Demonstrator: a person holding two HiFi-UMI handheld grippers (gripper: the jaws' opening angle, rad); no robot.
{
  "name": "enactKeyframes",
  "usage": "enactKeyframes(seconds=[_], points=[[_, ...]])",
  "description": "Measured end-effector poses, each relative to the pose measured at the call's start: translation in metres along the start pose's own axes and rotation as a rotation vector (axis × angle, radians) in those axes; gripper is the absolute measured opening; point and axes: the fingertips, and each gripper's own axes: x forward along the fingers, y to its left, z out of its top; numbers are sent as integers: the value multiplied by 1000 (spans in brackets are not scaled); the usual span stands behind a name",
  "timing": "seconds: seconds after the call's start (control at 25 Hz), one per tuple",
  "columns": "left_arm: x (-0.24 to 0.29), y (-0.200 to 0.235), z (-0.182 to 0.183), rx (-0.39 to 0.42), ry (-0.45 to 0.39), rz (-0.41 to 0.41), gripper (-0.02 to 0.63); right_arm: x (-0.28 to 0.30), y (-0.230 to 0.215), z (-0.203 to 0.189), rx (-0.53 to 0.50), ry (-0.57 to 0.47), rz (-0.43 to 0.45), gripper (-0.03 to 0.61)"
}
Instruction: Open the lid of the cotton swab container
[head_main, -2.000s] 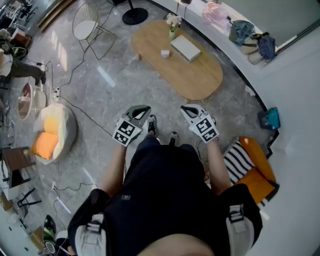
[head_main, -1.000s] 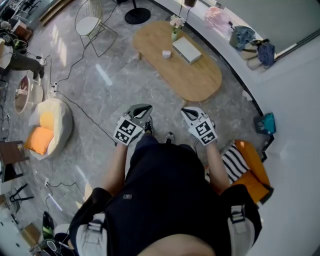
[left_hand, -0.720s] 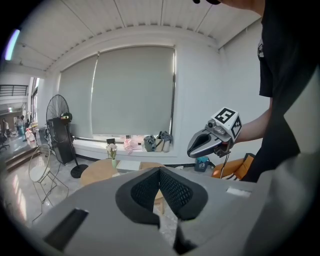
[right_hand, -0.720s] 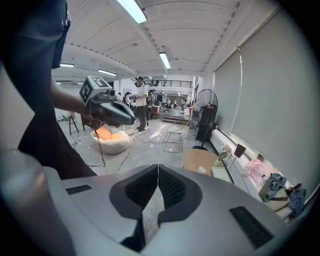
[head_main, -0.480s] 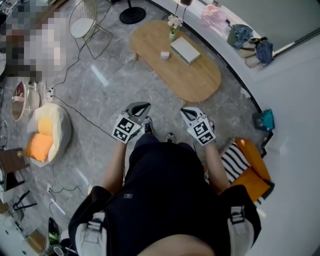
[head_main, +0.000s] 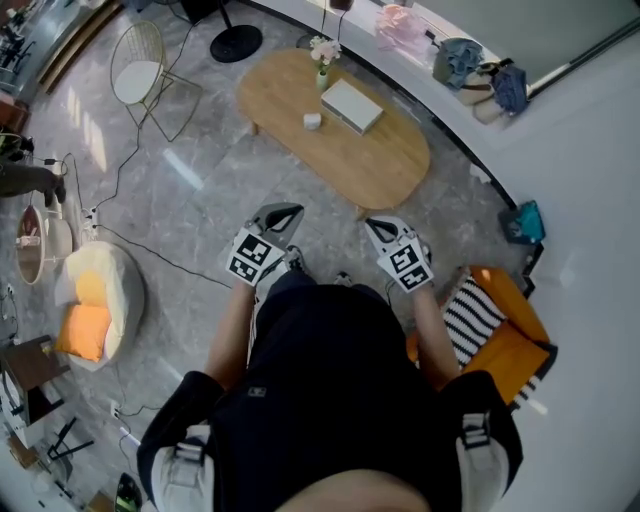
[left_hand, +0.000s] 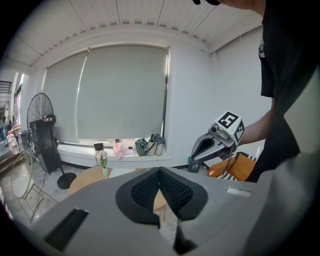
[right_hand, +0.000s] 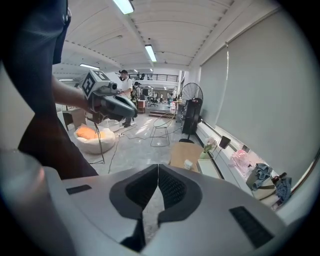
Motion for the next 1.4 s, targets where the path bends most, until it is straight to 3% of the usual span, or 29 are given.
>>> enactKeyframes(seconds=[0.52,1.4], points=[[-1,66,4,21,-8,-32,0,51,-17,41,3,-4,-37,-5],[-41,154,-21,6,-15,-5,0,127,-10,93,-32,18,-44,-5]])
